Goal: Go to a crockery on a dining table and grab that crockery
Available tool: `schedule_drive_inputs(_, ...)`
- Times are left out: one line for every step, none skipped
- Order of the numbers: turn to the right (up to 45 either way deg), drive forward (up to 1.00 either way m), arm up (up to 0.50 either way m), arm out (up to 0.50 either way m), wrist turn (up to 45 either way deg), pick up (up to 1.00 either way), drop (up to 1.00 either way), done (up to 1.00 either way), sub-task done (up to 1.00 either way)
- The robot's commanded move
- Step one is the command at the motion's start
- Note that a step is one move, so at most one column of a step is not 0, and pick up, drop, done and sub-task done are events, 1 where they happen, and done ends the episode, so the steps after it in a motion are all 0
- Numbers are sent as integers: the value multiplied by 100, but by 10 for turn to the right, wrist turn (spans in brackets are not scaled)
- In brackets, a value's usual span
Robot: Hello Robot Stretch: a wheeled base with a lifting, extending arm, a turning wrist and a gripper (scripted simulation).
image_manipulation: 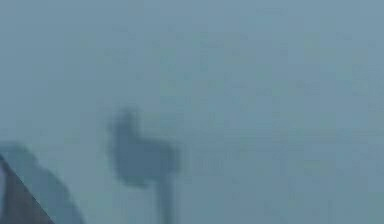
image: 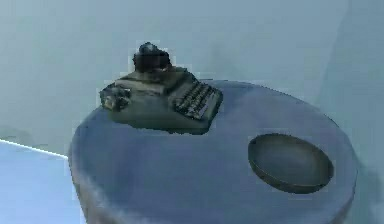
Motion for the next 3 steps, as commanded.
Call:
schedule_drive_inputs(-450, 0, 0, 0, 0, 0, 0, 0, 0)
schedule_drive_inputs(-150, 0, 0, 0, 0, 0, 0, 0, 0)
schedule_drive_inputs(0, 0, 50, 0, 0, 0, 0, 0, 0)
